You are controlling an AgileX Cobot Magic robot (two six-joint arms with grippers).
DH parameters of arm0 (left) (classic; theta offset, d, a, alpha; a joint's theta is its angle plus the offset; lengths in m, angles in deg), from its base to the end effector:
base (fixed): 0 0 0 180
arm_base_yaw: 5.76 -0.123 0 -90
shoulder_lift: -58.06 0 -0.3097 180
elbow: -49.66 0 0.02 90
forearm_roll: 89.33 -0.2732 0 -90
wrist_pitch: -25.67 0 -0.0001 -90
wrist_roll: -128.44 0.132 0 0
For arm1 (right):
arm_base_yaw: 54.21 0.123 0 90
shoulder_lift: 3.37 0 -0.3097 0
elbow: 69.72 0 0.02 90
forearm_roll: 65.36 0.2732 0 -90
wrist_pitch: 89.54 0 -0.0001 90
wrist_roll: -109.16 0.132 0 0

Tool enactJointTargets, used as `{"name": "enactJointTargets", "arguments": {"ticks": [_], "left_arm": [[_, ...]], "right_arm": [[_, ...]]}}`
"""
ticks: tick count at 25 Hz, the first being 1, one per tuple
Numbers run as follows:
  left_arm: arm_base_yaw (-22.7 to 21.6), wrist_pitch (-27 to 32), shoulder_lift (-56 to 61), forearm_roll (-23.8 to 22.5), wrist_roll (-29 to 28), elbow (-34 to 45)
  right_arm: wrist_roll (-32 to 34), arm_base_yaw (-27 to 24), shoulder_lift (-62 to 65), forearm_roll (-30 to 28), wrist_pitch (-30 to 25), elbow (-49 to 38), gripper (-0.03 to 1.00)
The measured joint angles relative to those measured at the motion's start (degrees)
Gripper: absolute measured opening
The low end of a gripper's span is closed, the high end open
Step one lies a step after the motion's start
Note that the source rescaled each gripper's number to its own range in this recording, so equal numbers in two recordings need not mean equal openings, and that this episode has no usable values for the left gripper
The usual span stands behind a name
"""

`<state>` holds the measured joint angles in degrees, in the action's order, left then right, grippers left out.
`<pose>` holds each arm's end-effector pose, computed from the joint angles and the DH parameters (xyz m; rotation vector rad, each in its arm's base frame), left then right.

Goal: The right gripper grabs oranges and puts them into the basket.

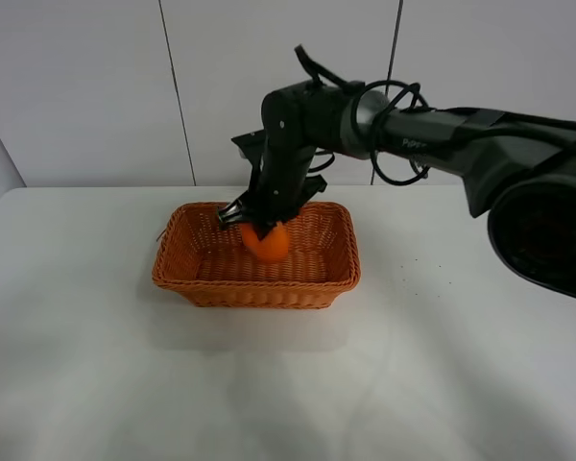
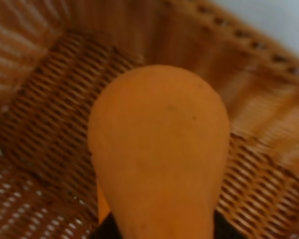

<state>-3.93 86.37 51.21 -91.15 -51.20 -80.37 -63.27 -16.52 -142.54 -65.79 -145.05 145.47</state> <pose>0.0273 0.0028 0.2652 0.0379 2.0504 0.0221 0.4361 0.3359 0.1552 -0.7324 2.7052 0.1861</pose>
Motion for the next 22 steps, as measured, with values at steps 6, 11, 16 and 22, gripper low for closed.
{"name": "enactJointTargets", "arguments": {"ticks": [6,11,16,22], "left_arm": [[0.0,0.0,0.0,0.0,0.0,0.0],[0.0,0.0,0.0,0.0,0.0,0.0],[0.0,0.0,0.0,0.0,0.0,0.0],[0.0,0.0,0.0,0.0,0.0,0.0]], "right_arm": [[-0.1,0.0,-1.1,0.0,-0.8,0.3,0.91],[-0.1,0.0,-0.9,0.0,-6.5,6.8,1.00],[-0.1,-0.8,-0.7,-0.3,-13.3,18.9,1.00],[-0.1,-3.9,0.4,-1.3,-13.9,24.4,1.00]]}}
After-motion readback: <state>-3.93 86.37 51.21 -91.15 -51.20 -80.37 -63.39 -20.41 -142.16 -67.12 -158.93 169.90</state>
